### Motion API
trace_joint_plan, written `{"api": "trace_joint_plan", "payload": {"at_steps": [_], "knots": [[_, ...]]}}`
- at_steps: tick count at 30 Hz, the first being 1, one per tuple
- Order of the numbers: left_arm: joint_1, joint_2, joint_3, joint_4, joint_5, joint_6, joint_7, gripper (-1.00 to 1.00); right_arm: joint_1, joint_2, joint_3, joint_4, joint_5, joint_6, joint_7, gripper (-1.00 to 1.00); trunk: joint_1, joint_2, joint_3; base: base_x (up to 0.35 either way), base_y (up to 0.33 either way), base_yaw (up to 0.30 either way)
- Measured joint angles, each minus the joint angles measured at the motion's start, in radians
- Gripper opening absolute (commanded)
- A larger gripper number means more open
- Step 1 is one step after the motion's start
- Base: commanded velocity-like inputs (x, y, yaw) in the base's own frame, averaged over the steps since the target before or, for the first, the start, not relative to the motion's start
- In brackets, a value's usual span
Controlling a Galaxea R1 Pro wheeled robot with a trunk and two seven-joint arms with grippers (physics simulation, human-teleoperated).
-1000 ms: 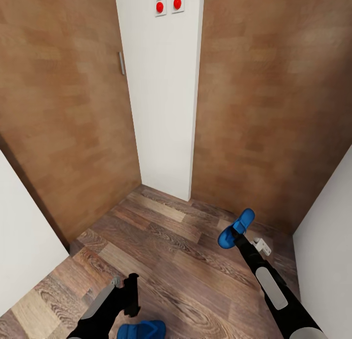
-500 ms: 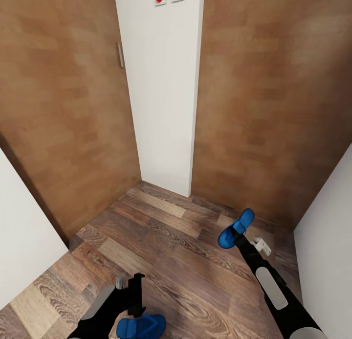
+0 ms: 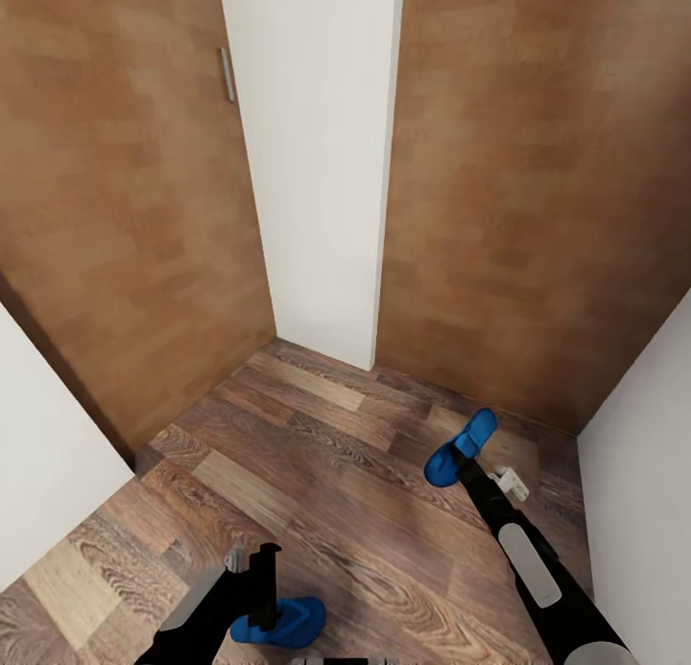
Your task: In the bedroom, move the book from the bed onto either nightstand, and place the two sandals side by side next to the bed.
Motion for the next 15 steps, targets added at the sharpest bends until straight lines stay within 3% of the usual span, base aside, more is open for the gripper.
{"api": "trace_joint_plan", "payload": {"at_steps": [5,15], "knots": [[0.000,0.001,0.000,0.001,0.001,-0.003,0.001,1.00,0.000,0.025,0.000,-0.003,0.001,0.001,0.000,-1.00,0.002,-0.001,-0.019,0.000,0.000,0.000],[0.000,0.002,0.000,0.000,0.001,-0.005,0.000,1.00,0.000,0.027,0.000,-0.006,0.002,0.002,0.000,-1.00,0.007,-0.004,-0.058,0.000,0.000,0.000]]}}
